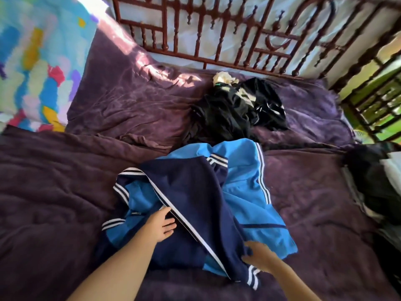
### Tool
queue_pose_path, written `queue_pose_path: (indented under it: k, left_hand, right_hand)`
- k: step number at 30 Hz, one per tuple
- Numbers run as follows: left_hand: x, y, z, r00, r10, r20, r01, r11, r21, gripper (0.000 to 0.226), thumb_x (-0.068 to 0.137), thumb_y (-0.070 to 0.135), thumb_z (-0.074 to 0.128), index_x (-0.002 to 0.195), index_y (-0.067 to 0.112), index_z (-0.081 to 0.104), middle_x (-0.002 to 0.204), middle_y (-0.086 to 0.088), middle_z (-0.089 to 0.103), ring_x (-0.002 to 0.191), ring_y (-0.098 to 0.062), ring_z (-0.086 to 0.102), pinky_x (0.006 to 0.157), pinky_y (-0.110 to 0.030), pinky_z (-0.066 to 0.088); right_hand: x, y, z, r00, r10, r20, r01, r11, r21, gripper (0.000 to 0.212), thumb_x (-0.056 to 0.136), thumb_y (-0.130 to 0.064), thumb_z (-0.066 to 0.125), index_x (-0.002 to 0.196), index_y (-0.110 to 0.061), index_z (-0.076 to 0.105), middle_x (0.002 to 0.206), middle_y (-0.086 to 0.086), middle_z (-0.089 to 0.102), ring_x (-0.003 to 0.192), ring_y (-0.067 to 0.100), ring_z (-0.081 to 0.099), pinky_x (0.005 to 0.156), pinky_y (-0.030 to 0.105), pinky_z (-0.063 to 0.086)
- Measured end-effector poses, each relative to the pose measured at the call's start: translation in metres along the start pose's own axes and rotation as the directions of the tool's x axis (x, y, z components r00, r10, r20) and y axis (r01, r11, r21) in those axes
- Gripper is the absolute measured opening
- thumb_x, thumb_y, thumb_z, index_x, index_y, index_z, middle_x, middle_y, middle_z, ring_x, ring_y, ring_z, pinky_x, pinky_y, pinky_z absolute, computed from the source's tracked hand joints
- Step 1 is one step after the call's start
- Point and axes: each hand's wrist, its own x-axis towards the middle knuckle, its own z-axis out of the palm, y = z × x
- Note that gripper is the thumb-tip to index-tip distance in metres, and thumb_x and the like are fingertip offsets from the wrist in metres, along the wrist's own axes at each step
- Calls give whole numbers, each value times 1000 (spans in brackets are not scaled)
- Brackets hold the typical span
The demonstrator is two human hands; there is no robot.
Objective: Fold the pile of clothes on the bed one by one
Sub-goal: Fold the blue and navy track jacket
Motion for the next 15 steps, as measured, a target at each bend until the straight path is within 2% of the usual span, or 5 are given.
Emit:
queue_pose_path:
  k: [2,7,11,13,15]
  left_hand:
    - [-3,2,-8,999,21,-28,-21,1000,2,35,97,33,45,129,19,49,135,-14,50,122,-30,49,95,-35,36]
    - [-4,1,-36,996,43,-83,-44,999,-20,22,97,28,44,112,14,50,131,-16,53,108,-30,53,92,-36,36]
    - [0,-9,-54,986,28,-163,-29,1000,-5,39,98,27,42,133,10,43,131,-17,53,107,-31,53,100,-39,36]
    - [4,-11,-58,982,21,-186,-19,1000,12,41,99,26,40,135,9,41,132,-17,52,111,-32,53,102,-39,35]
    - [10,-12,-57,979,19,-202,-14,1000,23,40,99,25,41,134,8,42,126,-18,54,105,-29,52,98,-37,36]
  right_hand:
    - [12,-16,10,997,53,-60,-43,987,156,62,90,-44,51,143,-23,30,143,8,37,132,26,36,105,36,35]
    - [36,-33,33,981,180,-68,-161,962,222,82,86,-53,54,149,-23,10,149,6,23,137,29,24,107,45,29]
    - [45,-19,56,954,296,-52,-283,944,169,94,80,-54,61,149,-25,4,149,6,20,139,27,22,111,45,26]
    - [46,-11,69,945,321,-60,-311,942,126,83,83,-51,59,148,-26,13,150,3,21,137,28,25,111,44,27]
    - [47,-5,76,948,294,-119,-283,954,101,52,88,-45,52,136,-30,39,144,1,30,131,26,33,106,41,32]
